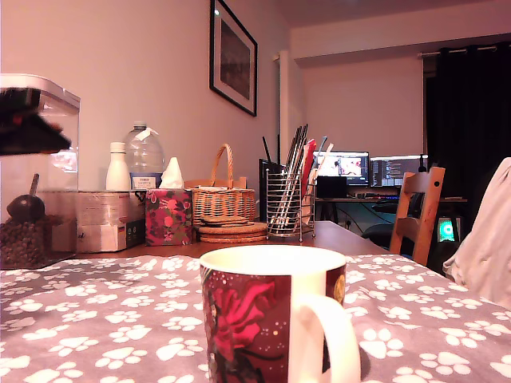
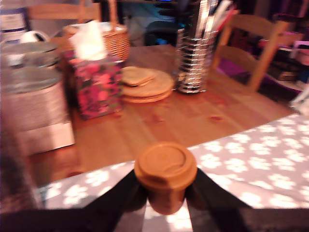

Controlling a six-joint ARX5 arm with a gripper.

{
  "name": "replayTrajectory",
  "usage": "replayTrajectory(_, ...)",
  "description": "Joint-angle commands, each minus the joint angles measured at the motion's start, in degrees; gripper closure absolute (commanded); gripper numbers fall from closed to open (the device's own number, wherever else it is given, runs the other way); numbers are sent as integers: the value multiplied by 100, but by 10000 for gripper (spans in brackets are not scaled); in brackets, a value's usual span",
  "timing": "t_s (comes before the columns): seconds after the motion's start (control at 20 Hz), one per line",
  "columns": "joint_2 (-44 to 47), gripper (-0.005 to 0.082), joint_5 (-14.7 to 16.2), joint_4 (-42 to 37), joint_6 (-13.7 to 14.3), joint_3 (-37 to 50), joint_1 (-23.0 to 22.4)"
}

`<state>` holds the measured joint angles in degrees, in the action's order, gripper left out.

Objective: Pick up the coffee capsules on the table and drop them inside the coffee cup

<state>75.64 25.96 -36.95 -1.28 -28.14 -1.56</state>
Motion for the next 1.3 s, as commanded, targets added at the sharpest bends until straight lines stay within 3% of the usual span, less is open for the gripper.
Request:
replayTrajectory(0.0, -144, 693, 61, 72, 33, 208, -81)
replayTrajectory(0.7, -1095, 693, 127, 643, 39, 605, -914)
replayTrajectory(1.25, -1401, 693, 50, 1113, 28, 608, -2129)
